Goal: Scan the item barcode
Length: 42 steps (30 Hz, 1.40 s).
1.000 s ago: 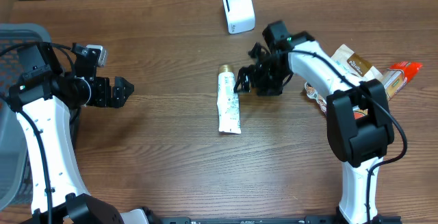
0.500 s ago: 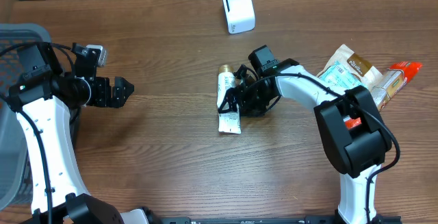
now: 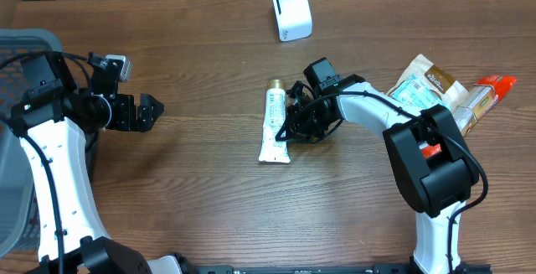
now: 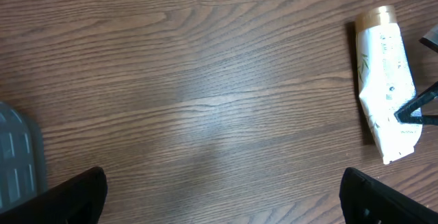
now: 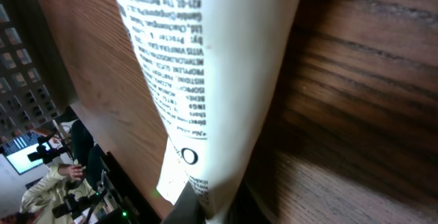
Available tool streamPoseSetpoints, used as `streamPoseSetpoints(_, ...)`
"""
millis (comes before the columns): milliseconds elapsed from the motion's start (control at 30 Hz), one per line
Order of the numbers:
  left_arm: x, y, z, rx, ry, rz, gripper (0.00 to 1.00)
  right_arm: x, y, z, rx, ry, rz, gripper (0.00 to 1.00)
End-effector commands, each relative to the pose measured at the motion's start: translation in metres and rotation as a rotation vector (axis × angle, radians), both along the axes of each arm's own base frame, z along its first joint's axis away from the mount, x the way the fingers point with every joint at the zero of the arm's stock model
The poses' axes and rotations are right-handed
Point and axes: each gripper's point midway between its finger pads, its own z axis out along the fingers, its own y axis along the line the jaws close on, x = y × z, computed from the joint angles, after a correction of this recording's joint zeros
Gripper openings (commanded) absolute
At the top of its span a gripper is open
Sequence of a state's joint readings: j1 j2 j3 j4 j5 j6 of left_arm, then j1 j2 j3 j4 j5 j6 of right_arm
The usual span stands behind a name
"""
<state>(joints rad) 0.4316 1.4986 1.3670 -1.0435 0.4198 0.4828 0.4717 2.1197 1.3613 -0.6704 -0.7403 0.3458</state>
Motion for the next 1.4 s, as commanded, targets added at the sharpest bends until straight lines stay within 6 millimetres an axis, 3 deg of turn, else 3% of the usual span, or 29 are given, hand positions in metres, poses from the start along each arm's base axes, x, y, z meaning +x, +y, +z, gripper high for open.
streamPoseSetpoints(0, 0.002, -0.005, 0.0, -0.004, -0.007, -0.029, 1.0, 0.006, -0.008, -0.004, -0.035, -0.02, -0.006, 0.04)
streamPoseSetpoints(133, 0.002, -0.005, 0.0, -0.004, -0.007, -0.029, 0.99, 0.025, -0.033, 0.019, -0.214, -0.137, -0.035, 0.04)
streamPoseSetpoints(267, 0.002, -0.005, 0.0, -0.004, -0.008, -0.029, 0.99, 0.034, -0.067, 0.037, -0.54, -0.299, -0.041, 0.04)
streamPoseSetpoints(400, 0.002, -0.005, 0.0, -0.004, -0.007, -0.029, 0.99, 0.03, -0.095, 0.05, -0.958, -0.497, -0.012, 0.04)
streamPoseSetpoints(500, 0.002, -0.005, 0.0, -0.004, -0.007, -0.029, 1.0, 0.019, -0.091, 0.052, -1.084, -0.581, 0.065, 0.04)
streamPoseSetpoints(700, 0.002, -0.005, 0.0, -0.004, -0.007, -0.029, 1.0, -0.013, -0.057, 0.035, -1.11, -0.624, 0.245, 0.04)
streamPoseSetpoints(767, 0.002, -0.005, 0.0, -0.004, -0.007, -0.029, 1.0, -0.02, -0.048, 0.033, -1.105, -0.642, 0.297, 0.13)
streamPoseSetpoints(967, 0.002, -0.005, 0.0, -0.004, -0.008, -0.029, 0.99, -0.039, -0.017, 0.026, -1.015, -0.666, 0.392, 0.75)
streamPoseSetpoints(1033, 0.002, -0.005, 0.0, -0.004, -0.007, -0.029, 1.0, -0.04, -0.012, 0.024, -0.982, -0.657, 0.386, 0.88)
streamPoseSetpoints(1233, 0.002, -0.005, 0.0, -0.004, -0.007, -0.029, 0.99, -0.019, -0.024, 0.02, -0.898, -0.583, 0.39, 0.98)
streamPoseSetpoints(1367, 0.002, -0.005, 0.0, -0.004, -0.008, -0.029, 0.99, -0.013, -0.015, 0.012, -0.713, -0.539, 0.481, 1.0)
